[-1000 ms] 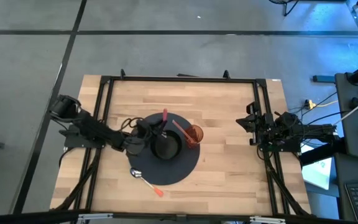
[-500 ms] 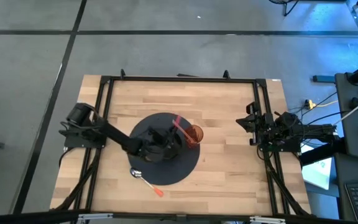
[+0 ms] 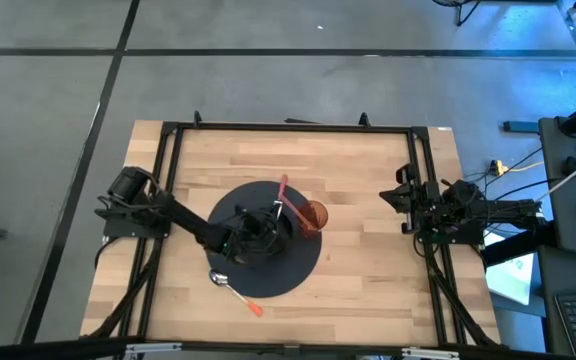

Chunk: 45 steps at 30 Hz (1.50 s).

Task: Pick & Place Utensil
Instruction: Put the pink fork into the black bowl

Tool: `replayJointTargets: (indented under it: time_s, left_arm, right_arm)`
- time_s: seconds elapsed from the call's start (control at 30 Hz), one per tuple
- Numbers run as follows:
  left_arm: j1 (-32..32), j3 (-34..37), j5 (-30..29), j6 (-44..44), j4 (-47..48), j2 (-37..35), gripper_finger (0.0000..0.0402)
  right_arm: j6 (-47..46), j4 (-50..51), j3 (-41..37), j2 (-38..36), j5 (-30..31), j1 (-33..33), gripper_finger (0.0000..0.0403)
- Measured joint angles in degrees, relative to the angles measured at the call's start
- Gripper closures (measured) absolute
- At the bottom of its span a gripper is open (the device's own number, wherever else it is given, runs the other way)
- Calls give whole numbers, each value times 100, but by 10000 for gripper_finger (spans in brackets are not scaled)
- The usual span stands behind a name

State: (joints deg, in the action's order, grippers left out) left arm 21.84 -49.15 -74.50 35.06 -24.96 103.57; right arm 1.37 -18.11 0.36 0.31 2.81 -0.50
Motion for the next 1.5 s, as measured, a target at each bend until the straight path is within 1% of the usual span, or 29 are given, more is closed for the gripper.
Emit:
replayJointTargets:
  time_s: [0.33,0.4,0.43,0.53,0.6,0.67,0.7,0.77,0.8,0.9,0.97,1.0,1.03,1.1,1.2,1.27,1.33,1.4,1.47,1.5]
  left_arm:
    - [52,0,-55,-81,124,0,400]
    - [114,1,-224,-321,146,-23,399]
    - [163,2,-405,-500,189,-74,399]
    - [338,2,-1116,-1115,215,-428,399]
    - [445,2,-1489,-1554,400,-757,399]
    - [467,2,-1510,-1856,928,-1219,398]
    - [404,15,-1400,-1810,1254,-1496,398]
    - [155,143,-937,-1321,1957,-2075,398]
    - [-20,245,-548,-966,2458,-2341,398]
    - [-738,609,874,203,3947,-3040,398]
    - [-1271,909,1537,649,4475,-3391,398]
    - [-1533,1037,1909,639,4554,-3529,398]
    - [-1814,1120,2360,446,4558,-3659,398]
    - [-2416,1127,3360,-233,4382,-3832,398]
    - [-3286,1034,4799,-1553,4137,-3797,397]
    - [-3791,942,5586,-2329,3937,-3659,397]
    - [-4241,886,6161,-3079,3800,-3520,397]
    - [-4587,858,6591,-3865,3646,-3321,397]
    - [-4792,846,6855,-4922,3611,-3132,397]
    - [-4853,846,6895,-5511,3610,-3030,397]
  right_arm:
    - [-58,0,0,-1,0,1,395]
    - [-82,6,0,0,0,-1,395]
    - [-84,13,0,-1,-4,1,395]
    - [-90,18,0,-1,-104,1,395]
    - [-96,18,0,1,-114,1,395]
    - [-96,18,0,0,-139,1,395]
    - [-97,20,0,1,-139,0,395]
    - [-113,44,0,1,-142,1,395]
    - [-118,82,0,1,-148,1,395]
    - [-205,321,0,0,-153,1,395]
    - [-232,511,0,-1,-153,1,395]
    - [-230,595,0,-1,-153,1,395]
    - [-227,677,0,-1,-152,1,395]
    - [-98,839,0,-1,-152,1,395]
    - [262,1063,0,-1,-145,1,395]
    - [470,1076,0,-1,-136,1,395]
    - [662,964,0,-1,-131,1,395]
    - [799,791,0,-1,-136,-1,395]
    - [816,717,0,-1,-138,1,395]
    - [817,719,0,-1,-137,1,395]
